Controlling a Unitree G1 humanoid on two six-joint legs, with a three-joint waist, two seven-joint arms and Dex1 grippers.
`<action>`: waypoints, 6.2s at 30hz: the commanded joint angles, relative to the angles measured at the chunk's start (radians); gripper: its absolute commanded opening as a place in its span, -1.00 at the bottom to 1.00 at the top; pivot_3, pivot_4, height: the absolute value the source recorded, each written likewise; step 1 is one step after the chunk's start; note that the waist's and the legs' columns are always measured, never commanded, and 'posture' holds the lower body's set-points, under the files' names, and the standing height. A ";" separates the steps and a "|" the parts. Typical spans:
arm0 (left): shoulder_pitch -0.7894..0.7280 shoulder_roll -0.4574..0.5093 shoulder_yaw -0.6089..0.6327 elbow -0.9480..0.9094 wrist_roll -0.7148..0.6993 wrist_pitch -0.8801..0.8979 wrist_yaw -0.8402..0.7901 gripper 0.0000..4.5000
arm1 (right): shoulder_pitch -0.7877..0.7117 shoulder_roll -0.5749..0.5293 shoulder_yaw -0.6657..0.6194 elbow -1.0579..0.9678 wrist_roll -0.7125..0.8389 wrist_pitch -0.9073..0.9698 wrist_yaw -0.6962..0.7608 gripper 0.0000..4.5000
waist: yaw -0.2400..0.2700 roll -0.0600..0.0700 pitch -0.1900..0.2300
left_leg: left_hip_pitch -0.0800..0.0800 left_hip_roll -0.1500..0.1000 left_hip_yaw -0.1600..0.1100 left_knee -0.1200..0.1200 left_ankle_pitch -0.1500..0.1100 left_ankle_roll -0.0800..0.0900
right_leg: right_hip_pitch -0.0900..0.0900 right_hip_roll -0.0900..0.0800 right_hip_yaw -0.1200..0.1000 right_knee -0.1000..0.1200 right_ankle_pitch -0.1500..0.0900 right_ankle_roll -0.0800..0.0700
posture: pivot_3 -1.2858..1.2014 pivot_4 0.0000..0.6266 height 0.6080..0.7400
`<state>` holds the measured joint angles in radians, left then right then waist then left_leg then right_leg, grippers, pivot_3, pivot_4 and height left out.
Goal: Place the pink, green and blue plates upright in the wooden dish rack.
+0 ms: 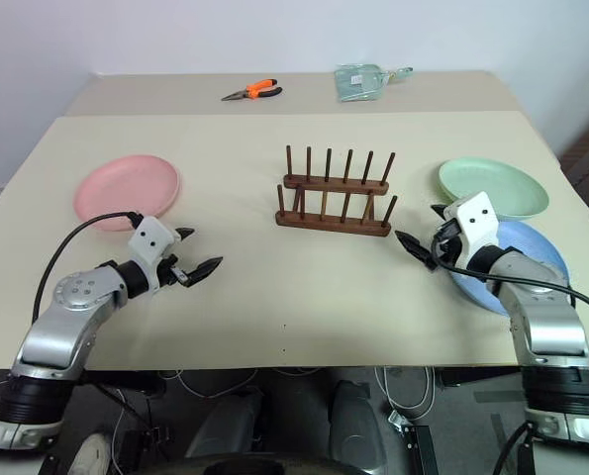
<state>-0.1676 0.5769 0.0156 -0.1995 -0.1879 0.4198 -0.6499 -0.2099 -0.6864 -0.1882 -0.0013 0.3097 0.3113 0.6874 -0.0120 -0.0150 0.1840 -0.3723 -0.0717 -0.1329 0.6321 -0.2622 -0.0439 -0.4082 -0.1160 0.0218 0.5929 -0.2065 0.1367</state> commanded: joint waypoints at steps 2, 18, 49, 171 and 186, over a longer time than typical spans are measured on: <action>-0.035 -0.018 -0.014 0.006 0.000 -0.012 0.000 0.92 | -0.046 0.022 0.009 0.029 -0.029 -0.054 -0.017 0.99 | 0.000 0.000 0.000 | 0.000 0.000 0.000 0.000 0.000 0.000 | 0.000 0.000 0.000 0.000 0.000 0.000 | 0.03 -0.52 1.00; -0.618 -0.268 -0.271 0.931 0.170 -0.424 -0.213 0.92 | 0.138 0.086 -0.028 -0.294 -0.039 0.050 -0.168 0.99 | 0.022 -0.001 0.000 | -0.001 -0.002 0.000 0.001 0.000 0.000 | 0.000 0.000 -0.001 -0.001 0.000 0.001 | 0.03 -0.52 1.00; -0.378 -0.183 -0.273 0.503 0.153 -0.376 -0.534 0.23 | 0.422 0.004 -0.200 -0.351 -0.081 0.042 -0.123 1.00 | 0.025 -0.003 -0.002 | 0.000 -0.001 -0.001 0.001 0.000 0.001 | 0.001 -0.001 -0.001 0.000 -0.001 0.002 | 0.03 -0.52 1.00; -0.272 -0.126 -0.237 -0.174 -0.303 0.072 -0.133 0.76 | -0.398 0.097 -0.213 -0.208 0.518 0.421 0.015 -1.00 | 0.001 -0.006 -0.005 | -0.001 -0.001 -0.003 -0.001 0.000 -0.001 | -0.001 0.000 -0.002 0.000 -0.005 -0.006 | 0.03 -0.52 1.00; -0.232 -0.151 -0.262 -0.176 -0.245 0.057 -0.143 0.76 | -0.377 0.104 -0.227 -0.029 0.631 0.491 0.011 -1.00 | 0.001 -0.005 -0.004 | -0.001 -0.001 -0.002 -0.001 0.000 0.000 | -0.001 0.000 -0.002 0.001 -0.004 -0.005 | 0.03 -0.52 1.00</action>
<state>-0.3978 0.4287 -0.2508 -0.3474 -0.4375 0.4953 -0.7864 -0.5776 -0.5764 -0.4022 -0.0324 0.9439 0.8276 0.6957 -0.0112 -0.0204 0.1796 -0.3734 -0.0724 -0.1344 0.6314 -0.2622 -0.0440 -0.4090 -0.1163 0.0202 0.5935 -0.2110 0.1320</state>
